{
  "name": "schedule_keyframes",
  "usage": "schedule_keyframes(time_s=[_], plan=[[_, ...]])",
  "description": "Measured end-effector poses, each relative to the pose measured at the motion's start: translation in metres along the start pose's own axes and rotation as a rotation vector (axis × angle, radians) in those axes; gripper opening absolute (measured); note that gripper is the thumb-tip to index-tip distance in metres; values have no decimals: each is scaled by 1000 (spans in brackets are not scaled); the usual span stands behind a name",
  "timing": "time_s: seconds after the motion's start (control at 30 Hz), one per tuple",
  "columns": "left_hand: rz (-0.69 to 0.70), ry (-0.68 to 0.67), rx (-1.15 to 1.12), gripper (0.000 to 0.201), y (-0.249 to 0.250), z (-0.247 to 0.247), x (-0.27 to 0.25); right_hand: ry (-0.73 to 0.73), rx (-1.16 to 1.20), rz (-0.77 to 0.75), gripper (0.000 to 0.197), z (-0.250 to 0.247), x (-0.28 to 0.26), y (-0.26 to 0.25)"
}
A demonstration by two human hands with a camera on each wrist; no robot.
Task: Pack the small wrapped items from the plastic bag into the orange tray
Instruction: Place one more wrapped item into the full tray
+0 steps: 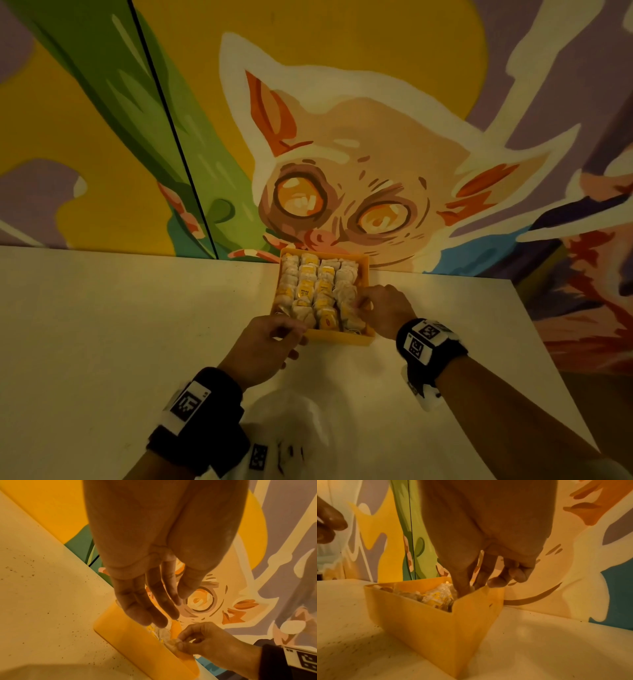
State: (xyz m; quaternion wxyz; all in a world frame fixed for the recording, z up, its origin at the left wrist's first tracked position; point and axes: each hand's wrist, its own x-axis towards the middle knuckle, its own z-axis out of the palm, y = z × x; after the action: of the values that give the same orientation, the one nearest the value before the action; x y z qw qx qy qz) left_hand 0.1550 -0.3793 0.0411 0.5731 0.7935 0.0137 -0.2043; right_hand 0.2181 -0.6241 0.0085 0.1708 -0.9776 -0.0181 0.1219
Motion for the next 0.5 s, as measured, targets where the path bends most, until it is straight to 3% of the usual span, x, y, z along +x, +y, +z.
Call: schedule_keyframes(time_s=[0.17, 0.27, 0.33, 0.5], plan=[[14, 2, 14, 14, 0, -3, -4, -72, 105, 8, 25, -1, -11, -5], [69, 6, 54, 14, -3, -5, -10, 44, 228, -29, 22, 1, -22, -8], [76, 14, 218, 13, -4, -8, -23, 100, 352, -54, 19, 6, -36, -11], [-49, -277, 873, 97, -15, 5, -78, 86, 480, -66, 22, 33, -100, -10]])
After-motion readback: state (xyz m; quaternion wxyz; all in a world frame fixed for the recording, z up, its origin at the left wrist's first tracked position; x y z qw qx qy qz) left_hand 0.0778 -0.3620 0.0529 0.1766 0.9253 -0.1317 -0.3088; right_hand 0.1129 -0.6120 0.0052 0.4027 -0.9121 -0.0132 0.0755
